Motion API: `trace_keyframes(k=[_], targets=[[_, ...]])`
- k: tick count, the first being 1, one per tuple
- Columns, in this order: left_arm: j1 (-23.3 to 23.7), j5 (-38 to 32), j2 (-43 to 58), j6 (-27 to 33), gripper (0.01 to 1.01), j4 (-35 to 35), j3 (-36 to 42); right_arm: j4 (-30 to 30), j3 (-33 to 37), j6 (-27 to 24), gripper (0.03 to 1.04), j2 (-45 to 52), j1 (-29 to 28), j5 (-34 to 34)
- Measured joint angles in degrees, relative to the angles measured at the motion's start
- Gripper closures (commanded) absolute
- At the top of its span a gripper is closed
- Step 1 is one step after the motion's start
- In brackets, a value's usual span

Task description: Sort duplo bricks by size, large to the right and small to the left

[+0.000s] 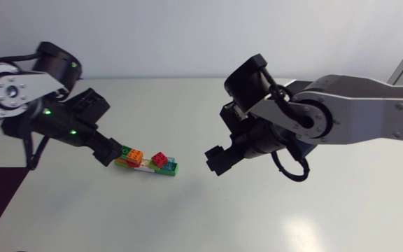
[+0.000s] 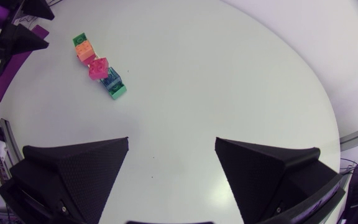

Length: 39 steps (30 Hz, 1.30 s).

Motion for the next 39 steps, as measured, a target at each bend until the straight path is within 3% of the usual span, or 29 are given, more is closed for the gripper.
trace_keyframes(k=[9, 20, 28, 39], targets=[[-2.19, 0.00, 17.81, -1.07, 0.044, 4.48, 9.75, 2.21, 1.64, -0.28, 0.06, 4.83, -0.50, 0.00], [-0.57, -0.04, 26.21, -5.33, 0.044, 7.91, 14.62, 3.26, 2.03, -0.44, 0.06, 4.90, -0.90, -0.02], [-0.61, -1.38, 25.33, -5.60, 0.044, 8.07, 9.73, 3.26, 2.03, -0.42, 0.06, 4.87, -0.87, -0.04], [1.77, -1.31, 12.96, -5.01, 0.044, 7.93, -0.33, 3.26, 1.95, -0.37, 0.06, 3.13, -0.79, -0.04]])
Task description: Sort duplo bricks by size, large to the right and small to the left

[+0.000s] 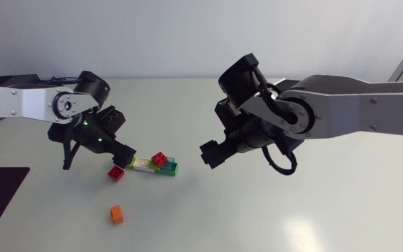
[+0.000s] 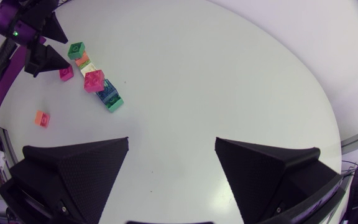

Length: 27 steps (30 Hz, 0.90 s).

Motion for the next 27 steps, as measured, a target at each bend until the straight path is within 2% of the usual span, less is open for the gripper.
trace_keyframes(k=[3, 5, 10, 13, 17, 21, 27], targets=[[0.72, 0.20, -3.28, 0.09, 0.044, -0.07, 0.57, 0.00, -0.02, 0.00, 0.06, -0.09, 0.00, 0.02], [1.57, 0.22, -2.47, 0.02, 0.044, -0.74, 3.58, 0.02, -0.26, 0.15, 0.06, -0.09, 0.00, 0.02], [2.36, 0.22, 6.43, -1.55, 0.044, -1.27, 15.69, 0.02, -0.81, 0.15, 0.06, -0.09, 0.00, 0.00], [2.25, 0.17, 12.79, -1.90, 0.044, -1.03, 20.22, 0.15, -1.36, 0.15, 0.06, -0.09, -0.04, 0.00], [2.38, -0.11, 17.70, -2.29, 0.044, -1.49, 20.74, 0.20, -2.25, 0.13, 0.06, -0.09, -0.42, -0.02], [3.10, -0.74, 18.45, -2.49, 0.044, -0.59, 19.56, 1.07, -2.89, 0.13, 0.06, -0.09, -0.81, 0.02], [6.62, -1.31, 18.32, -1.29, 0.044, 2.86, 15.21, 1.44, -3.61, 0.15, 0.06, -0.11, -0.22, 0.00]])
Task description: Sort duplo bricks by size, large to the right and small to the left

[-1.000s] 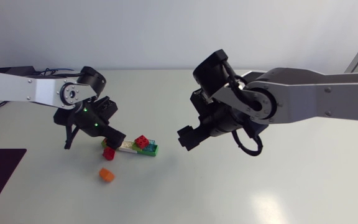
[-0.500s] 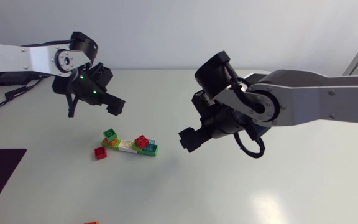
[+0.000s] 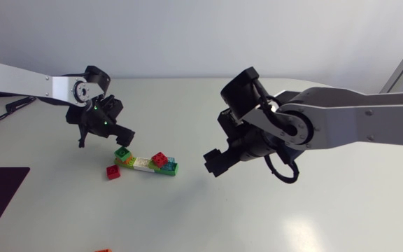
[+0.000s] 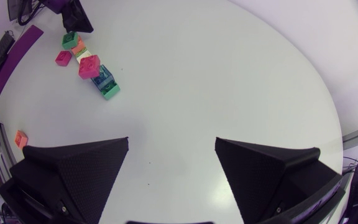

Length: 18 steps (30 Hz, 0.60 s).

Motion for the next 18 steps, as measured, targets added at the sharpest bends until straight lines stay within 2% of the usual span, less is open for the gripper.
trace_keyframes(k=[5, 9, 14, 18], targets=[[1.49, -0.70, -1.44, 2.19, 0.044, 2.78, -7.41, 0.00, -0.26, 0.00, 0.06, -0.57, 0.22, -0.13], [1.70, -0.63, -7.28, 3.15, 0.044, 2.75, -13.05, 0.00, -0.26, 0.00, 0.06, -1.51, 0.22, -0.13], [1.81, 0.07, -16.44, 3.13, 0.044, 2.82, -13.86, 0.00, -0.52, 0.00, 0.06, -1.81, 0.24, -0.13], [1.55, 0.44, -18.34, 3.10, 0.044, 1.01, -12.33, 0.02, -0.52, 0.00, 0.06, -1.81, 0.24, -0.11]])
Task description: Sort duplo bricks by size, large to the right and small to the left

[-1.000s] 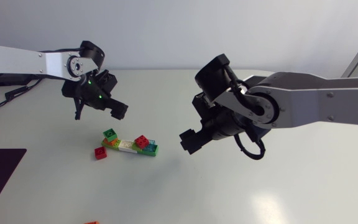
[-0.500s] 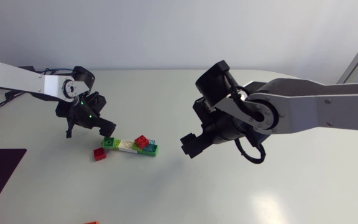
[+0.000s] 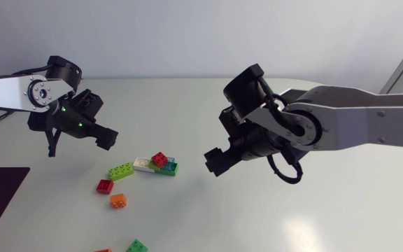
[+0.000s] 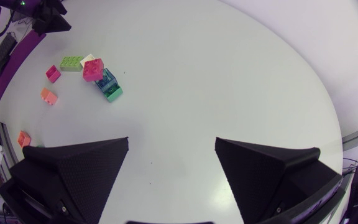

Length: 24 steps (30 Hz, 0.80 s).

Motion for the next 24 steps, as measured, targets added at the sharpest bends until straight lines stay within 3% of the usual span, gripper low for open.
trace_keyframes(k=[6, 14, 18, 24], targets=[[-3.41, 0.52, -4.74, 2.51, 0.043, -3.82, -3.76, 0.04, -0.61, 0.00, 0.06, 0.00, -0.02, -0.02], [-5.66, 1.53, -8.22, 22.29, 0.059, -10.27, -12.02, 0.04, -1.90, 0.00, 0.06, -0.11, -0.02, 0.00], [-5.66, 1.53, -6.49, 28.96, 0.059, -10.43, -11.10, 0.11, -1.97, -0.02, 0.06, -0.11, -0.02, 0.00], [-5.90, 1.55, 1.92, 31.21, 0.059, -10.34, -3.91, 0.22, -1.97, -0.02, 0.06, -0.09, -0.17, 0.00]])
